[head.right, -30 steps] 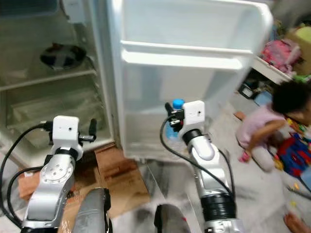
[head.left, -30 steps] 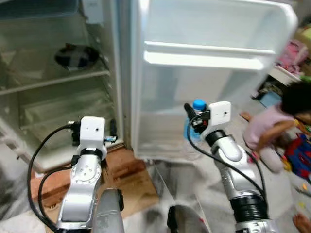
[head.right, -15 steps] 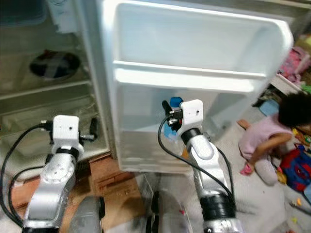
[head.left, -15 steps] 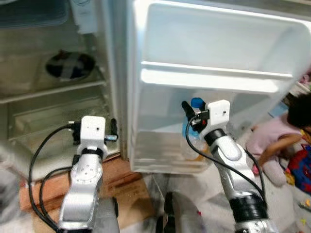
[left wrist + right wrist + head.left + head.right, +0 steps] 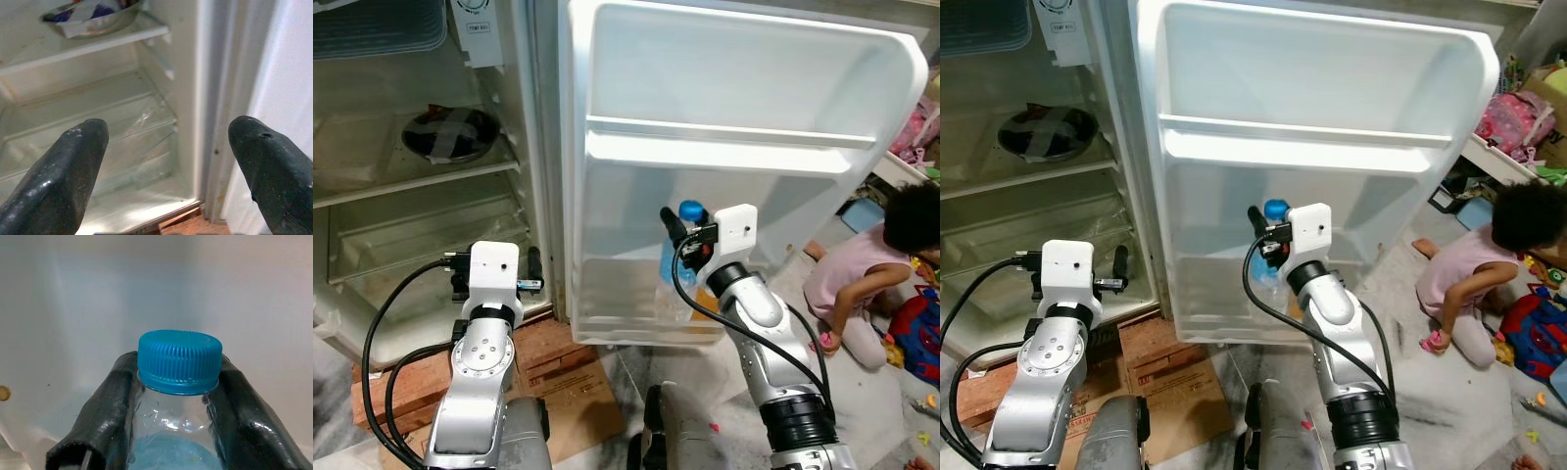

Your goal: Restocking fridge

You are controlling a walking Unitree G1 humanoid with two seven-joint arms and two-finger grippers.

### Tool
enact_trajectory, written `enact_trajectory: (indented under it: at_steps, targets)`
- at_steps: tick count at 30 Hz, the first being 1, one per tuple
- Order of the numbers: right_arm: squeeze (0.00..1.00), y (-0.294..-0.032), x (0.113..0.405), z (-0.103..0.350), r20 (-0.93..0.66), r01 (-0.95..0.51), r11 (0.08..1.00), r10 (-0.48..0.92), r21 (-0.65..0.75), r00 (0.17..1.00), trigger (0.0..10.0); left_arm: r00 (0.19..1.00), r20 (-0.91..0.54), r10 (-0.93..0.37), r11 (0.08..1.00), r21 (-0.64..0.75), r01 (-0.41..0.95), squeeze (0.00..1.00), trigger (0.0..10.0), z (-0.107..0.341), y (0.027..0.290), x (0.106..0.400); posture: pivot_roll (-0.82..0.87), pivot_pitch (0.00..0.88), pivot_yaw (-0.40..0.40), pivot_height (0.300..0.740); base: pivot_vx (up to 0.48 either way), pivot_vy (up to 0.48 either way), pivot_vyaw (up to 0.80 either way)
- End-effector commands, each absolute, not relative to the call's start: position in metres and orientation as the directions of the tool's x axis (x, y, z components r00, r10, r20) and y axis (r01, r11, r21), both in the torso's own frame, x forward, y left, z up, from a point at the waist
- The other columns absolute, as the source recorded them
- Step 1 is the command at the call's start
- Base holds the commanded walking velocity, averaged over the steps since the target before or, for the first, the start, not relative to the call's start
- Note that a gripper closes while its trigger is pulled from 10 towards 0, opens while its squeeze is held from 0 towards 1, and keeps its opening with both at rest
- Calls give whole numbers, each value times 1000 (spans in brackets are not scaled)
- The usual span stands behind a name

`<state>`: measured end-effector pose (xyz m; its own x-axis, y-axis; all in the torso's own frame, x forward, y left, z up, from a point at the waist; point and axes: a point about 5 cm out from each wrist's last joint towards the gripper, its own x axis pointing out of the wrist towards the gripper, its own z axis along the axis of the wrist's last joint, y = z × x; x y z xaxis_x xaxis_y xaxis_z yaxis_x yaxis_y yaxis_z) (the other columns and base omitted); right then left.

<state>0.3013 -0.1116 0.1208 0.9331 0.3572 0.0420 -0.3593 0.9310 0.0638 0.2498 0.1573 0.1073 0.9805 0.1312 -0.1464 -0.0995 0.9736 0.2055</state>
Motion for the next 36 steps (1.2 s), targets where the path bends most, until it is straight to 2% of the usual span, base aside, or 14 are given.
enact_trajectory:
  at_steps: [1, 15, 27, 36]
  targets:
    - [0, -116, 302, 126, 65, -350, 935, 346, 50, 936, 10000, 978, -152, 144, 972, 209, -111, 0, 10000, 107, 158, 247, 92, 21, -92, 634, 0, 0, 0]
    - [0, -116, 301, 125, 61, -358, 932, 354, 63, 933, 10000, 976, -138, 166, 969, 209, -135, 0, 10000, 109, 158, 248, 87, 24, -89, 540, 0, 0, 0]
    - [0, -103, 304, 126, 68, -425, 904, 422, 44, 904, 10000, 968, -136, 209, 955, 242, -172, 0, 10000, 107, 167, 248, 94, 19, -87, 540, 0, 0, 0]
    - [0, -96, 304, 133, 114, -466, 885, 461, 16, 880, 10000, 964, -133, 232, 951, 239, -196, 0, 10000, 106, 171, 249, 93, 16, -86, 540, 0, -337, 0]
